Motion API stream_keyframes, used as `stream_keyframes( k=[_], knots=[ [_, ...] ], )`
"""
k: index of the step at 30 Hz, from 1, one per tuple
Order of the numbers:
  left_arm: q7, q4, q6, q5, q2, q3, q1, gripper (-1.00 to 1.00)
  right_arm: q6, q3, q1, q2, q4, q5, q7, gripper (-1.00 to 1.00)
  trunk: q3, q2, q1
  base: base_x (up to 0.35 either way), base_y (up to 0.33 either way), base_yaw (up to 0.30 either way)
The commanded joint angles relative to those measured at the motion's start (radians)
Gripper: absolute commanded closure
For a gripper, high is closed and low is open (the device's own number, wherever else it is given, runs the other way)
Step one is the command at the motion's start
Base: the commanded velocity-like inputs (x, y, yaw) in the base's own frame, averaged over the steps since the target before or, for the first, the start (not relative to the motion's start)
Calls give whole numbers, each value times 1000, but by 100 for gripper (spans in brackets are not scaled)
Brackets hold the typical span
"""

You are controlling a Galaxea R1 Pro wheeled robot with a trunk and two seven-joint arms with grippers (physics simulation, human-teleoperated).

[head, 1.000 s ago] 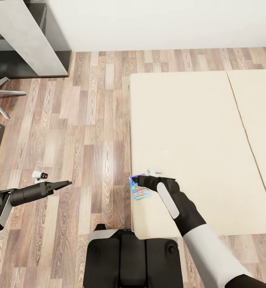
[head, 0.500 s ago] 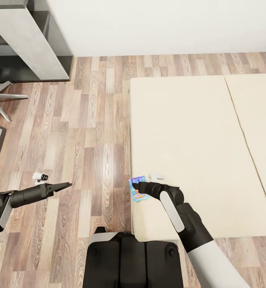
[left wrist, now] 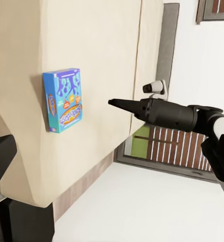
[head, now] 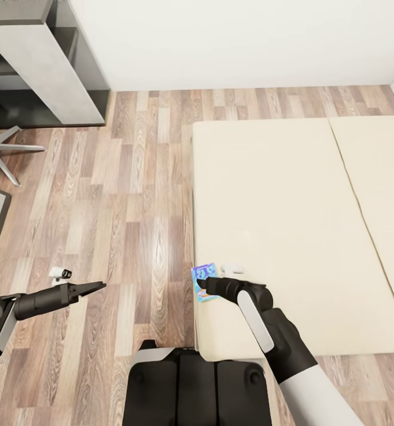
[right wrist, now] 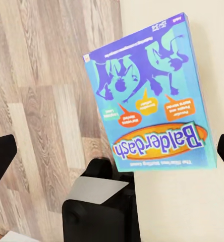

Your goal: Put all the toys in the child's room - the three board games (two on the bed and one on the table), the two jigsaw puzzles on the table, and the tennis ball on the table - inside the toy box on the table in the child's room.

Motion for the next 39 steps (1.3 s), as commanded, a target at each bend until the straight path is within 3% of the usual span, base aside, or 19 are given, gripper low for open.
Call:
stream_keyframes(
  k=[1,39],
  knots=[
    [-4,0,11,-1,0,0,3,-100,3,1,0,0,0,-10,-10,-100,1,-1,1,0,0,0],
    [-4,5,11,1,0,7,9,-100,-6,3,0,-5,6,-12,-13,-100,63,-1,1,0,0,84]
  ],
)
